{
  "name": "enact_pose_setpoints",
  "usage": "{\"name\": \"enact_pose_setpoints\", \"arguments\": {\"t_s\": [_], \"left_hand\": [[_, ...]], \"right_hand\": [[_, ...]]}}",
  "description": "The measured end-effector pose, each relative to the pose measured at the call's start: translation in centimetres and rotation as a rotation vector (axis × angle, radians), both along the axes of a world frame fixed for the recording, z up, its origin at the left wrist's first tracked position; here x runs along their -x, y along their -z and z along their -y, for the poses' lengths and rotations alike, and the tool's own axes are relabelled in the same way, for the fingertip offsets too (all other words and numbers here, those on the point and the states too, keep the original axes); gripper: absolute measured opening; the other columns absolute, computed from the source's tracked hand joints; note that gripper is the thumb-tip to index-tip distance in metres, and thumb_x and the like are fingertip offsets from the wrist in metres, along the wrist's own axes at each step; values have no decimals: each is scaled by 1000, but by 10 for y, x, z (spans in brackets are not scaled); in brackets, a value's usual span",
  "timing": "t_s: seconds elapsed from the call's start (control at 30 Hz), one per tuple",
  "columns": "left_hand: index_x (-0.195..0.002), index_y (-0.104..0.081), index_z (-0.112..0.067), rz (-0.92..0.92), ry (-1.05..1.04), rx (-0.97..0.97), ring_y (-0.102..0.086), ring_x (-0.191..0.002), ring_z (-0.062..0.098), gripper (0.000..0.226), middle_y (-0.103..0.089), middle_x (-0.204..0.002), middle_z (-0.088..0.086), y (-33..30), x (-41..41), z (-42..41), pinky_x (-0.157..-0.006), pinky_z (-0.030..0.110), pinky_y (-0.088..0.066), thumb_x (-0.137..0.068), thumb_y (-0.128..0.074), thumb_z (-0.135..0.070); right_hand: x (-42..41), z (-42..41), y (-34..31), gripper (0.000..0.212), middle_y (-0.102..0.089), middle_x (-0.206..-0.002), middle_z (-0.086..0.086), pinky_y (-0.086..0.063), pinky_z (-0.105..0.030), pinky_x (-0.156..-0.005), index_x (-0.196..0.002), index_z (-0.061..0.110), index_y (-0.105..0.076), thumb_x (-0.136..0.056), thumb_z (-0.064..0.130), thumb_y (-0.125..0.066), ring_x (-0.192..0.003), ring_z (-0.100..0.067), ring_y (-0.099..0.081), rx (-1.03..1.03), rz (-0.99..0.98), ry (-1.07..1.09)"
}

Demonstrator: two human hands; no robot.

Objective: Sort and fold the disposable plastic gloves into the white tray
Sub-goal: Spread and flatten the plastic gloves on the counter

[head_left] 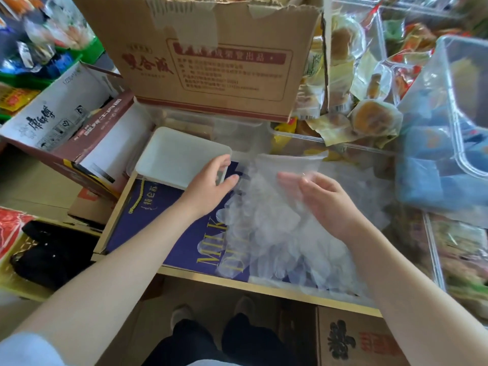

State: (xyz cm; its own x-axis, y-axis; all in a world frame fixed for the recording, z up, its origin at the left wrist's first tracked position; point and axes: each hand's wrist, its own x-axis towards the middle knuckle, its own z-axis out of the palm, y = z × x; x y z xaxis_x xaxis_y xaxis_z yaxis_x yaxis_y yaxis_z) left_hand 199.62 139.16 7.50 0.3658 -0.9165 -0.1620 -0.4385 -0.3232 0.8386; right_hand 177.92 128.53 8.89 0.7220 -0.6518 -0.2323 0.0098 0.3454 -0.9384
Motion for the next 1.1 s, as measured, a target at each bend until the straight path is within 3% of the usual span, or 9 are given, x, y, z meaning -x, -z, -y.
{"name": "enact_pose_setpoints", "arguments": {"t_s": [0.17, 0.23, 0.27, 0.4, 0.6, 0.7, 0.87, 0.97, 1.1], "left_hand": [[-141, -36, -13, -830, 9, -48, -44, -128, 13, 120, -48, -138, -4, -20, 14, 8, -111, 33, -31, -45, -73, -75], [-121, -57, -14, -942, 100, -61, -58, -116, 16, 97, -65, -120, 2, -19, 16, 7, -98, 31, -46, -45, -76, -71], [-108, -64, -16, -963, 118, -63, -63, -107, 16, 78, -69, -108, 2, -18, 18, 6, -89, 28, -51, -50, -77, -66], [-79, -63, -15, -621, -73, -80, -57, -53, 4, 11, -66, -64, -5, -14, 34, -4, -52, 19, -43, -86, -62, -23], [-95, -66, -18, -455, -273, -106, -35, -32, 2, 20, -59, -65, 2, -1, 35, -44, -39, 19, -32, -98, -46, -19], [-107, -62, -23, -475, -395, -80, -41, -38, 6, 28, -66, -70, 2, 0, 25, -66, -38, 14, -36, -101, -36, -24], [-122, -49, -34, -815, -645, 64, -69, -79, 11, 30, -70, -100, -2, 9, -3, -108, -65, 23, -53, -102, -27, -32], [-123, -50, -30, -1078, -713, 219, -68, -93, 14, 30, -67, -112, -1, 16, -15, -129, -77, 27, -56, -101, -29, -31], [-118, -55, -26, -1274, -695, 369, -65, -103, 15, 30, -66, -117, -2, 20, -25, -148, -89, 30, -52, -101, -30, -28]], "right_hand": [[9, -2, -22, 30, -69, -111, -4, -49, -27, -94, -85, 14, -76, -67, 38, -72, -110, -16, -62, -245, 164, -218], [9, -3, -26, 27, -73, -93, 4, -52, -13, -73, -65, 0, -62, -74, 25, -61, -87, -4, -68, -195, 67, -192], [9, -3, -24, 29, -71, -82, 6, -50, -9, -62, -65, -8, -45, -78, 15, -57, -71, -1, -66, -196, -7, -141], [10, -10, 0, 14, -65, -66, 2, -36, -18, -37, -85, 1, -58, -94, 12, -54, -40, -9, -48, 28, -374, -148], [-3, -21, 27, 14, -54, -55, -3, -22, -20, -36, -81, 9, -62, -92, 16, -58, -31, -9, -27, 95, -491, -199], [-18, -21, 31, 20, -56, -63, -5, -34, -19, -42, -76, 11, -64, -89, 27, -61, -48, -13, -41, 113, -502, -267], [-44, -25, 53, 53, -71, -102, 3, -43, -29, -92, -93, 26, -71, -58, 64, -75, -106, -16, -62, -302, -136, -390], [-70, -42, 64, 70, -68, -106, -1, -45, -27, -85, -116, 20, -57, -60, 58, -78, -100, -19, -64, -411, -134, -384], [-107, -77, 63, 38, -60, -89, -4, -52, -27, -70, -122, 8, -52, -87, 15, -63, -72, -16, -59, -320, -366, -301]]}}
